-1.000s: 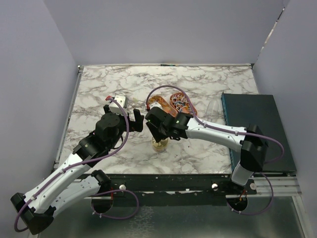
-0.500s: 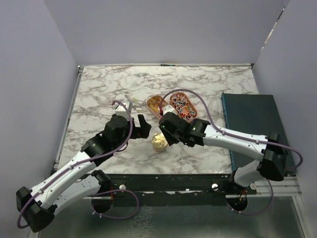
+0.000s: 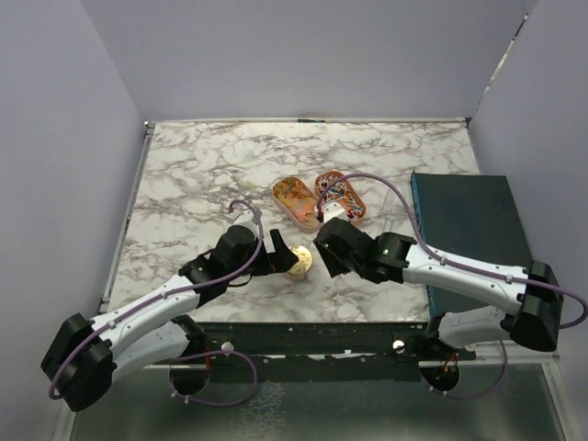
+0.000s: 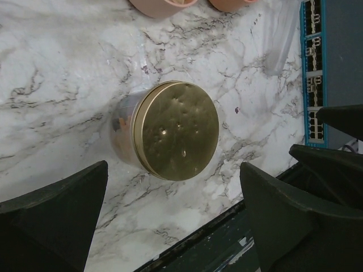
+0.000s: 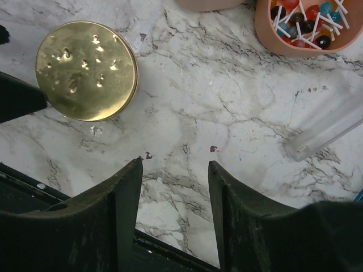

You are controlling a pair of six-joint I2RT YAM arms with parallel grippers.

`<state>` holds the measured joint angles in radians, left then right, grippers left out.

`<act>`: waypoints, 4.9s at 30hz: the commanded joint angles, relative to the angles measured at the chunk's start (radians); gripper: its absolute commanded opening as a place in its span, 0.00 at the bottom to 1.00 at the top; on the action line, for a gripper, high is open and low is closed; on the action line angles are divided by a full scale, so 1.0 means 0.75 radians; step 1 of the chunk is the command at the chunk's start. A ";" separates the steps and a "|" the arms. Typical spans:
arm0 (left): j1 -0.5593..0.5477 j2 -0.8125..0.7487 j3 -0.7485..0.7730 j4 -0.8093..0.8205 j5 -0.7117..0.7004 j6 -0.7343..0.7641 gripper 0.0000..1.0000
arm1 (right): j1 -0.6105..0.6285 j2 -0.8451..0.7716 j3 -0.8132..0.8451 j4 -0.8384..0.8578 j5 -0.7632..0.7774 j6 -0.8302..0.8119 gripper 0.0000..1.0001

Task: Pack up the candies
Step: Move the packing bottle to the center of the board, then screw the bottle lid onto the packing bottle.

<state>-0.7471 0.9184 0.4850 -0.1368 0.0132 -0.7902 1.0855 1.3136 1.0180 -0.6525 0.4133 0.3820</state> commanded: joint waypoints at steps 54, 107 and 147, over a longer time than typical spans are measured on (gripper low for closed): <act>-0.763 0.334 -0.206 0.785 -0.908 0.471 0.99 | -0.071 -0.225 -0.073 0.031 0.042 -0.010 0.53; -0.774 1.236 -0.485 2.406 -0.895 0.722 0.99 | -0.225 0.320 0.028 0.408 -0.353 -0.078 0.00; -0.775 1.219 -0.465 2.373 -0.858 0.724 0.99 | -0.224 0.215 0.048 0.369 -0.380 -0.044 0.01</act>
<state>-1.3239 1.8339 0.1337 1.4940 -0.6544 -0.2420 0.9165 1.4387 1.0813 -0.3584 0.1211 0.3496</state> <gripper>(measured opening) 0.990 0.005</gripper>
